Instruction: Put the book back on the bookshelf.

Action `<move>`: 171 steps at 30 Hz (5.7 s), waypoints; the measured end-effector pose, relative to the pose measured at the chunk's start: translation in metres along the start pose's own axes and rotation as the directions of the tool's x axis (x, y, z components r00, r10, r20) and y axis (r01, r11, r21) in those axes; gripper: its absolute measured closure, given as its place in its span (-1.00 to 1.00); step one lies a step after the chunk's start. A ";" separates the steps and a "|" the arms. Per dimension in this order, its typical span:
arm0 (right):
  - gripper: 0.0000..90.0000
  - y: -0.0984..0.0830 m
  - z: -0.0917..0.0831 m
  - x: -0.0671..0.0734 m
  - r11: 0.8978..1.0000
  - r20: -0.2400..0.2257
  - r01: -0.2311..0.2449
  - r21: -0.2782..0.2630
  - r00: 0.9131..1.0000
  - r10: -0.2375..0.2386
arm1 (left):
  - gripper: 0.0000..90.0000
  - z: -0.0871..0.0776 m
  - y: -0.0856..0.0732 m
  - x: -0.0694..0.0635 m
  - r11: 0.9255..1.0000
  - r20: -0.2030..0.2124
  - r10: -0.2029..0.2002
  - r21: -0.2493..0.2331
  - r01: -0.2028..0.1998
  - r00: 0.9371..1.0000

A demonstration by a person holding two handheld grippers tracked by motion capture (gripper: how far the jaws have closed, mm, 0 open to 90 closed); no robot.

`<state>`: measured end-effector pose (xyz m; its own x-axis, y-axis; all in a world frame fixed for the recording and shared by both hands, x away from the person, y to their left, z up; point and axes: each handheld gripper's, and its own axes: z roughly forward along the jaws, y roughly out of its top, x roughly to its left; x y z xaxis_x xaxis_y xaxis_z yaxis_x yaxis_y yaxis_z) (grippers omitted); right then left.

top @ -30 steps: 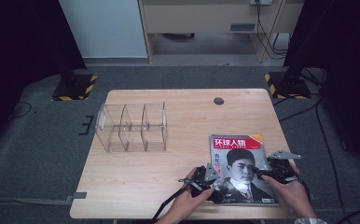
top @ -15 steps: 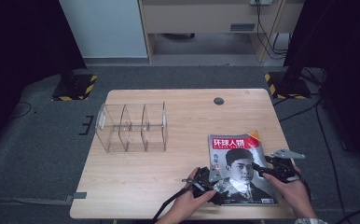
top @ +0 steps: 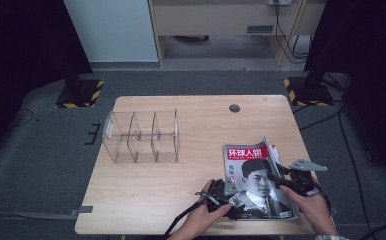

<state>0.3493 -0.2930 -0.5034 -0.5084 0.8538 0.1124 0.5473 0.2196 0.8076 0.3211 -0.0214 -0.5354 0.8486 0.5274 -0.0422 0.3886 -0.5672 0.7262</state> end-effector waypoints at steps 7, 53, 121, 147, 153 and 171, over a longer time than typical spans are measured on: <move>-0.06 -0.006 0.007 0.003 0.999 -0.011 0.019 0.027 1.000 -0.019 | -0.80 0.000 0.000 0.000 1.000 -0.001 0.000 0.000 0.000 1.000; 0.83 -0.003 0.016 -0.002 0.991 0.001 -0.009 0.135 1.000 0.009 | -0.91 -0.002 -0.002 0.006 1.000 0.038 -0.025 -0.005 0.025 0.999; 0.95 0.008 -0.003 0.002 0.993 -0.166 -0.080 -0.083 0.984 0.065 | -0.93 0.011 0.013 0.057 0.986 0.109 -0.154 -0.044 0.160 0.982; 0.76 -0.006 0.021 0.002 0.997 -0.113 -0.027 0.067 0.993 0.034 | -0.91 0.012 0.013 0.050 0.990 0.050 -0.133 -0.035 0.135 0.990; 0.15 -0.010 0.030 0.002 0.992 -0.056 -0.015 0.129 0.998 0.023 | -0.91 0.012 0.013 0.046 0.993 0.009 -0.115 -0.023 0.115 0.993; -0.44 -0.016 0.027 -0.016 0.991 0.093 -0.082 0.101 0.993 0.072 | -0.91 0.012 0.013 0.043 0.995 -0.022 -0.103 -0.013 0.102 0.994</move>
<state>0.3665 -0.2976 -0.5337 -0.4037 0.9074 0.1165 0.6516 0.1957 0.7329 0.3673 -0.0140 -0.5360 0.7960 0.5968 -0.1010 0.4688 -0.5023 0.7266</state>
